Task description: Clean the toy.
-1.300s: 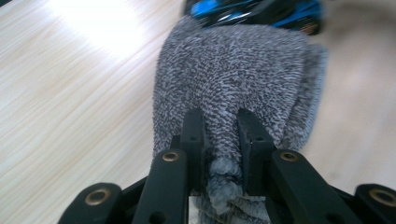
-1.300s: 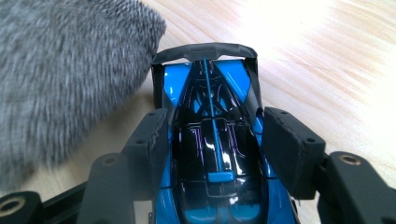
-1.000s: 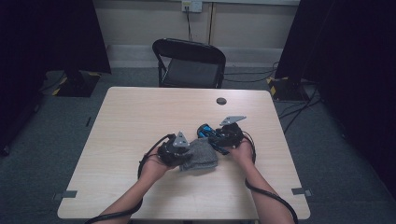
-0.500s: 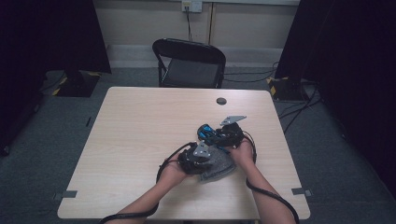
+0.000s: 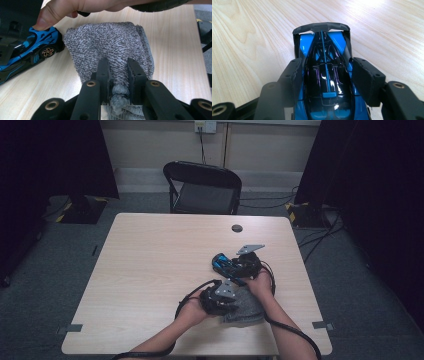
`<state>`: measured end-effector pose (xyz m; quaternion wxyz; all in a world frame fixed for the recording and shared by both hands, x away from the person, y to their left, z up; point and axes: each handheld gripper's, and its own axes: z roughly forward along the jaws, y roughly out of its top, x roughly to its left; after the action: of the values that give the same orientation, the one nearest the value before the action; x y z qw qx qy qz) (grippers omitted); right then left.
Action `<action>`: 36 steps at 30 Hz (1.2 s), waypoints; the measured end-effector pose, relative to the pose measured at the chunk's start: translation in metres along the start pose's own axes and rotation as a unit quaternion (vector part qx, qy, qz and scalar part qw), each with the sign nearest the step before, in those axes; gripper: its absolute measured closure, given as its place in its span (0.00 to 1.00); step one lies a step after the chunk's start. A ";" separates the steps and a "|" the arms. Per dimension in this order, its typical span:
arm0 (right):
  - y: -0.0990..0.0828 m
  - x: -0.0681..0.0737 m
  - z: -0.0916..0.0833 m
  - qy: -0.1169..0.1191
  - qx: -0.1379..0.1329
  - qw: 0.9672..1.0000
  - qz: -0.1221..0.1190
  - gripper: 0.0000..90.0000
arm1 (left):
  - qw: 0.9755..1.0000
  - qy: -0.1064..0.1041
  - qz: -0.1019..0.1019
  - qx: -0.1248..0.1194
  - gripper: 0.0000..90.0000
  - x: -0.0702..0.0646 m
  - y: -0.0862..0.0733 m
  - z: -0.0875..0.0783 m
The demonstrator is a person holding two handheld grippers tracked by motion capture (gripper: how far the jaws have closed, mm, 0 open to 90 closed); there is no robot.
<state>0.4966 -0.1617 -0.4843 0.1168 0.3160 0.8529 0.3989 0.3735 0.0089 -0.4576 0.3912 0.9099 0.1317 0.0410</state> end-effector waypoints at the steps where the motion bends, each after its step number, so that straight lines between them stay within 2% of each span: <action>1: 0.000 0.000 0.000 0.000 0.001 1.000 -0.001 0.47 | 1.000 0.000 0.000 0.000 0.83 0.000 0.000 0.000; 2: 0.000 0.000 0.000 -0.001 0.002 1.000 -0.001 0.47 | 1.000 0.002 -0.006 0.002 0.83 0.003 -0.001 0.001; 4: 0.000 0.000 0.000 -0.001 0.002 1.000 -0.001 0.47 | 0.999 0.027 -0.016 0.012 0.83 0.014 -0.006 0.005; 6: 0.000 0.000 0.000 -0.001 0.000 1.000 -0.001 0.47 | 0.998 0.041 -0.033 0.020 0.83 0.023 -0.010 0.005; 7: 0.000 0.000 0.000 -0.001 0.000 1.000 -0.001 0.47 | 0.998 0.041 -0.033 0.020 0.83 0.023 -0.010 0.005; 8: 0.000 0.000 -0.001 -0.001 0.000 1.000 -0.001 0.47 | 0.997 0.054 -0.036 0.031 0.83 0.030 -0.014 0.003; 10: 0.000 0.000 -0.001 -0.001 0.001 1.000 -0.001 0.47 | 0.997 0.058 -0.042 0.033 0.82 0.034 -0.016 0.001; 14: 0.000 0.001 0.000 -0.002 0.001 1.000 -0.003 0.47 | 0.994 0.086 -0.040 0.044 0.82 0.045 -0.021 -0.007; 16: 0.000 0.001 0.000 -0.003 0.001 1.000 -0.004 0.47 | 0.994 0.092 -0.047 0.045 0.82 0.049 -0.023 -0.009; 25: 0.001 0.001 0.000 -0.005 0.005 1.000 -0.005 0.47 | 0.990 0.120 -0.051 0.052 0.82 0.061 -0.028 -0.018; 26: 0.001 0.002 0.000 -0.005 0.004 1.000 -0.005 0.47 | 0.989 0.127 -0.057 0.052 0.82 0.065 -0.029 -0.021; 30: 0.000 0.002 0.000 -0.005 0.003 1.000 -0.005 0.47 | 0.987 0.137 -0.063 0.053 0.82 0.070 -0.032 -0.025; 31: 0.000 0.002 0.000 -0.005 0.003 1.000 -0.005 0.47 | 0.986 0.144 -0.067 0.054 0.82 0.074 -0.034 -0.027; 36: 0.001 0.002 0.000 -0.005 0.003 1.000 -0.005 0.47 | 0.983 0.158 -0.080 0.054 0.82 0.082 -0.039 -0.032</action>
<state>0.4956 -0.1605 -0.4837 0.1222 0.3145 0.8550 0.3938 0.4388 0.0791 -0.4664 0.3178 0.8983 0.2663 0.1452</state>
